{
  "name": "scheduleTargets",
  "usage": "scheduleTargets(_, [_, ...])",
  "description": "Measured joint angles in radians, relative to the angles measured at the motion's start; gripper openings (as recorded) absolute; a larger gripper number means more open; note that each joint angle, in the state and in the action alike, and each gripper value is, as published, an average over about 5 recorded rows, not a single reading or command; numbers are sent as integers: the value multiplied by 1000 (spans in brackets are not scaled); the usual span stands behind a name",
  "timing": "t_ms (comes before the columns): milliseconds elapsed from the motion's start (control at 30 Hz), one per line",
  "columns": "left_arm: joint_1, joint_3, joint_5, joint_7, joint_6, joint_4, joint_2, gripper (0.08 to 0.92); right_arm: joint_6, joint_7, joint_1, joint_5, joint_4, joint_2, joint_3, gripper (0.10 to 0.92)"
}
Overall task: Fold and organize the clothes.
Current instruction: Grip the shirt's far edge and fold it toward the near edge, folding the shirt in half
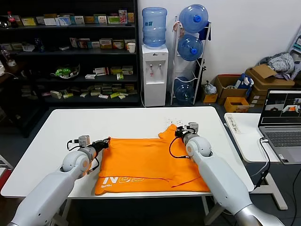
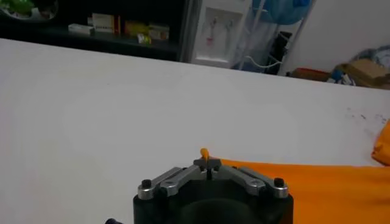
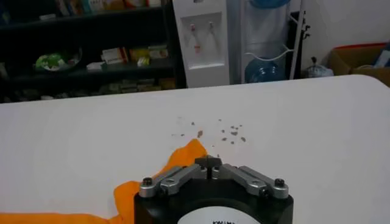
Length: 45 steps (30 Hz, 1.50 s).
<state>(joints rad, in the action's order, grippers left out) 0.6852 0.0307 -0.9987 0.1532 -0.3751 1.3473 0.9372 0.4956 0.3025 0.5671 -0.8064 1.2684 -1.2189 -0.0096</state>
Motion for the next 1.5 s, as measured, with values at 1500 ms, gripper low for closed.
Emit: scheduleTargets(1500, [568, -266, 132, 104, 48, 595, -151, 93, 75, 181, 638, -168, 800, 349, 279, 124])
